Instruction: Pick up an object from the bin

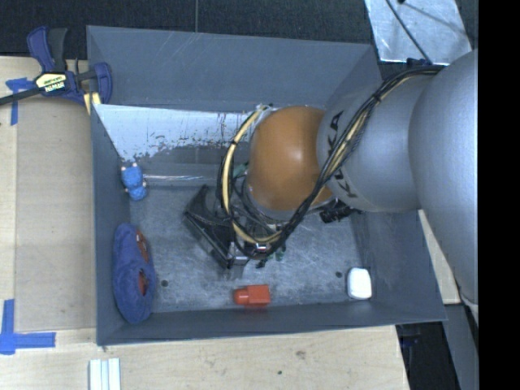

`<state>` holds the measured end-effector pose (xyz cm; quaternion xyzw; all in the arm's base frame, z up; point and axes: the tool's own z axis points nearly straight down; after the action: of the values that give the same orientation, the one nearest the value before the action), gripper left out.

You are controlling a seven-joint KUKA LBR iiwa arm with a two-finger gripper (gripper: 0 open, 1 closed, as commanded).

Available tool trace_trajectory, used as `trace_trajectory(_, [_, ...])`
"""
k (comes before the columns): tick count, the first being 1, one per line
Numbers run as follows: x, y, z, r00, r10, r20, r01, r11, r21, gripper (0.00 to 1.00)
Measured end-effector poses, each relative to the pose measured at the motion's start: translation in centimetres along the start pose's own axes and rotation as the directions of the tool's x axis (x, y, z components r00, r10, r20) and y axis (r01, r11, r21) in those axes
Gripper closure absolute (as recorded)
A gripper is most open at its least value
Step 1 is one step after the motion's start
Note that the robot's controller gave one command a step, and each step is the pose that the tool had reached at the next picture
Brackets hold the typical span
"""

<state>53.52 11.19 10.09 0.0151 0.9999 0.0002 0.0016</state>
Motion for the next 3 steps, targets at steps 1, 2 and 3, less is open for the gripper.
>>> trace_trajectory(1, [-1.4, -0.2, -1.2, 0.99, 0.141, -0.003, -0.141, 0.99, 0.001, 0.0])
trace_trajectory(2, [-2.0, -1.4, 3.2, 0.96, 0.281, -0.007, -0.281, 0.96, 0.001, 0.0])
trace_trajectory(3, [-2.0, -1.4, 3.2, 0.96, 0.281, -0.007, -0.281, 0.96, -0.001, 0.0])
